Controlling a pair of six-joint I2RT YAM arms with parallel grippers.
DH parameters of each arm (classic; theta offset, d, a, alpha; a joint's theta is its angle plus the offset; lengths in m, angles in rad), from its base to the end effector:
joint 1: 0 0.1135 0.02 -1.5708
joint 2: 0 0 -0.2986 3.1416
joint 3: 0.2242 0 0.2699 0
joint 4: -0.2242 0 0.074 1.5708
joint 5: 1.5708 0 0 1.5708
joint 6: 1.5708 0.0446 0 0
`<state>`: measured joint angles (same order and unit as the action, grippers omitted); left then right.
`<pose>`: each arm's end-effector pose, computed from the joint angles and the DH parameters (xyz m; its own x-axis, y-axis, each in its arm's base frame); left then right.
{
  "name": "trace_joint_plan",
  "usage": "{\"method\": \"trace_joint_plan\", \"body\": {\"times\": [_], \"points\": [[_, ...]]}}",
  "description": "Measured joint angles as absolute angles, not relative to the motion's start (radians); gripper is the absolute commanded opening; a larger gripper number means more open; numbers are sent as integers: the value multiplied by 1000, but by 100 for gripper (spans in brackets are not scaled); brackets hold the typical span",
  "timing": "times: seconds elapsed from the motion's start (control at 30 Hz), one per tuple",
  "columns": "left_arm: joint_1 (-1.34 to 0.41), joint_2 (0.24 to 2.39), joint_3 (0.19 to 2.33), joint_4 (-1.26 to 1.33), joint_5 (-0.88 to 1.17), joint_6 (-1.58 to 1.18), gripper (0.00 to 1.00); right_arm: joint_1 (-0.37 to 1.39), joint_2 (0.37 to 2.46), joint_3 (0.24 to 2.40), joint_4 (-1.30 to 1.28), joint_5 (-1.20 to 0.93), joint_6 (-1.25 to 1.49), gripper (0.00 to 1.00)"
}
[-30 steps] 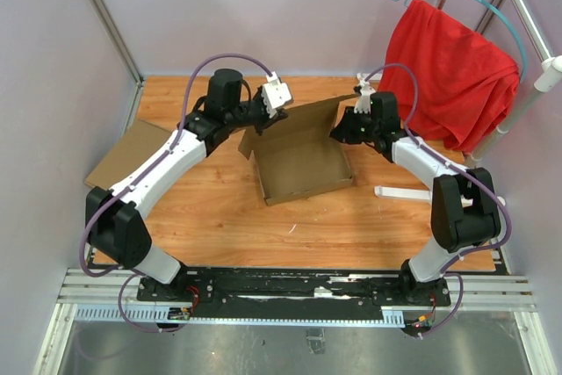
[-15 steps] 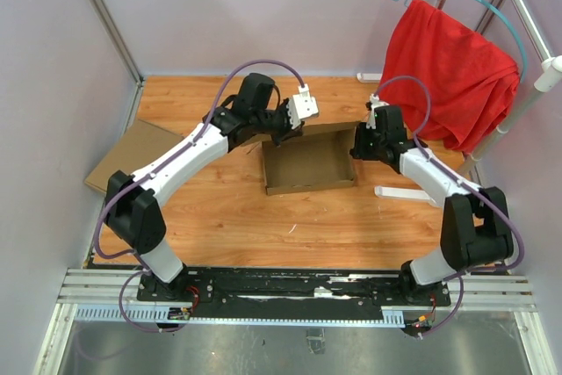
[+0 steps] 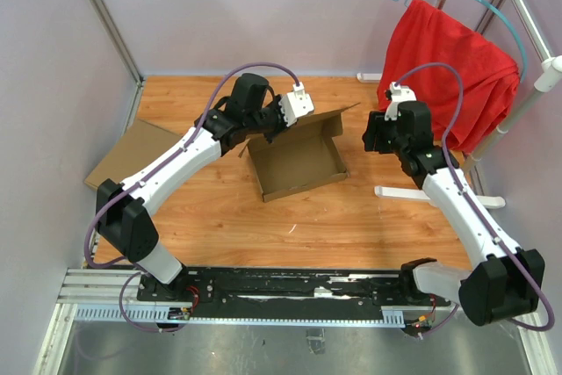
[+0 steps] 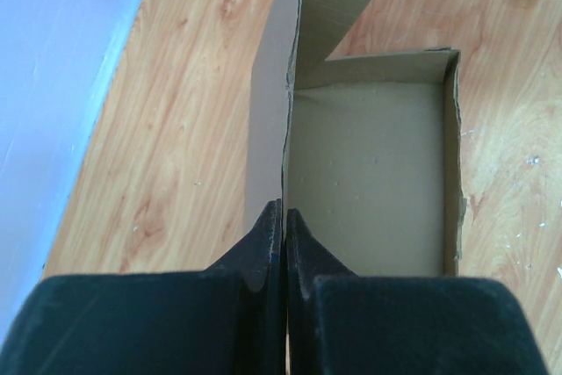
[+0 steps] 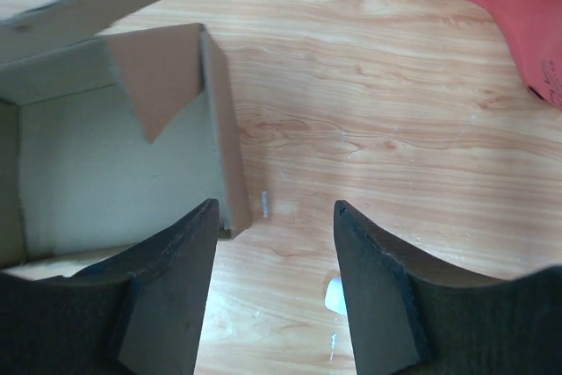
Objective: Fold the paper box
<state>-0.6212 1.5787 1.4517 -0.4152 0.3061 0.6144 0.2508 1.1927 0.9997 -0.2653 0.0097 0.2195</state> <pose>0.3100 -0.2384 0.3782 0.0980 0.6058 -0.7896 0.8669 0.3377 0.3667 0.2771 0.0705 0.3470 -0.4705 0.1042 -0.8762 -0.1407 0.9714 0.1911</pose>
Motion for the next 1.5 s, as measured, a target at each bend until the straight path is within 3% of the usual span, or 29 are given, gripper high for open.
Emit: {"method": "trace_joint_plan", "body": {"times": [0.13,0.3,0.4,0.83,1.17,1.4,1.5], "points": [[-622,1577,1452,-415,304,625,0,251,1132,1002,-268,-121,168,52],[-622,1577,1452,-427,314,645,0,253,1083,1024,-260,-279,94,67],[-622,1577,1452,-447,323,659,0,253,1079,1068,-271,-363,42,71],[-621,1576,1452,-484,382,685,0,305,1280,1335,-369,-766,-241,66],[-621,1530,1425,-477,383,692,0,359,1428,1382,-454,-818,-418,65],[-621,1528,1424,-476,387,692,0,360,1458,1387,-453,-812,-431,53],[-622,1528,1421,-476,387,692,0,360,1472,1388,-454,-805,-435,37]]}}
